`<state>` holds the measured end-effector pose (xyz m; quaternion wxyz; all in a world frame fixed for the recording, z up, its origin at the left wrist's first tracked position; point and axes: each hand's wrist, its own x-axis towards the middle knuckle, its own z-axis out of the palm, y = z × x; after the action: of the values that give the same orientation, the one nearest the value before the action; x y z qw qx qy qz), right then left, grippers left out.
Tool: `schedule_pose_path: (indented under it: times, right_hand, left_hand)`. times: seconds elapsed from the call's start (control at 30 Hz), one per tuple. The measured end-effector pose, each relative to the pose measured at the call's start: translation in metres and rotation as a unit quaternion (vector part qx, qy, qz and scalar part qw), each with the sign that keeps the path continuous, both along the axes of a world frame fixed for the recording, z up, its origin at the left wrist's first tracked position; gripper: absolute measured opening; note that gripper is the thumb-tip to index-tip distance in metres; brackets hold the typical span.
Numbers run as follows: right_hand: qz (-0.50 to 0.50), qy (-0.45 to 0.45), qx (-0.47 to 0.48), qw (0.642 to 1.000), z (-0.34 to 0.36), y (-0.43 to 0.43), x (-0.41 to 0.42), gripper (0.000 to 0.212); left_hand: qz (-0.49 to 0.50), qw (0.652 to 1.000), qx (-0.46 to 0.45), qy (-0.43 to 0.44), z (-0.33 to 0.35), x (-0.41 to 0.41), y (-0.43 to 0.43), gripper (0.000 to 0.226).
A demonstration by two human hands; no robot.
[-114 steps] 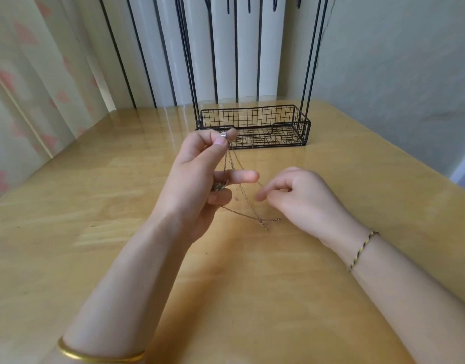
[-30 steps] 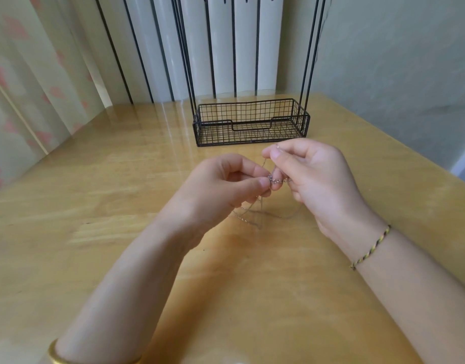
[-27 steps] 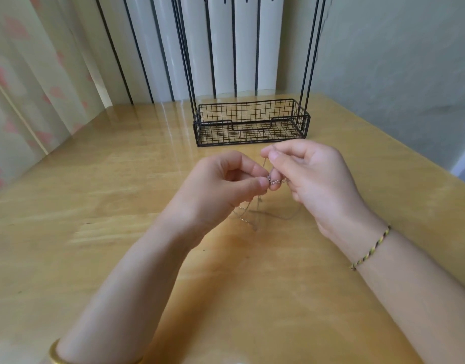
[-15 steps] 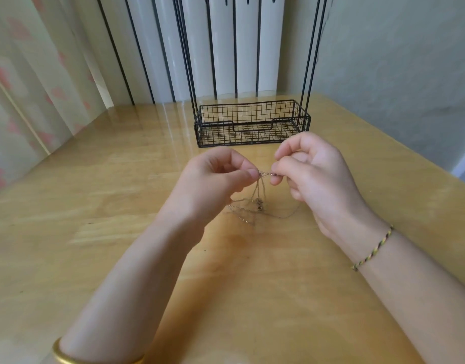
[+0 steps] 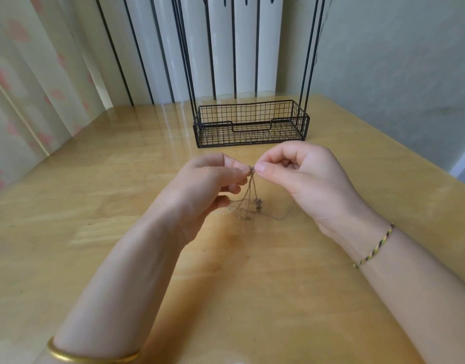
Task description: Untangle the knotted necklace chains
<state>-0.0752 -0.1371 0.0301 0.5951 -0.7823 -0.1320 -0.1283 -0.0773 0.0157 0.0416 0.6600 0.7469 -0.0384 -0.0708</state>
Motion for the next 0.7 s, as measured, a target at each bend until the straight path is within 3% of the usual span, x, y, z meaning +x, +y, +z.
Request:
schedule_pose_path:
  times: [0.2,0.4,0.57,0.7]
  right_hand:
    - [0.008,0.011,-0.004,1.000,-0.0031,0.0005,0.0018,0.013]
    - [0.018,0.079,-0.041,0.996,-0.0031,-0.0002,0.0008,0.013]
    - [0.033,0.117,0.014,0.992,-0.0001,0.0015,-0.0022,0.016]
    - [0.041,0.147,0.112,0.982,0.0009,0.0007,-0.0014,0.016]
  left_hand:
    - [-0.002,0.992,0.114,-0.052,-0.0047,-0.0001,-0.0029,0.022]
    - [0.055,0.997,0.000,-0.059,-0.0056,0.0026,-0.0044,0.023]
    - [0.065,0.995,-0.032,-0.073,-0.0076,0.0035,-0.0060,0.019]
    - [0.060,0.994,-0.037,-0.081,-0.0095,0.0040,-0.0068,0.017]
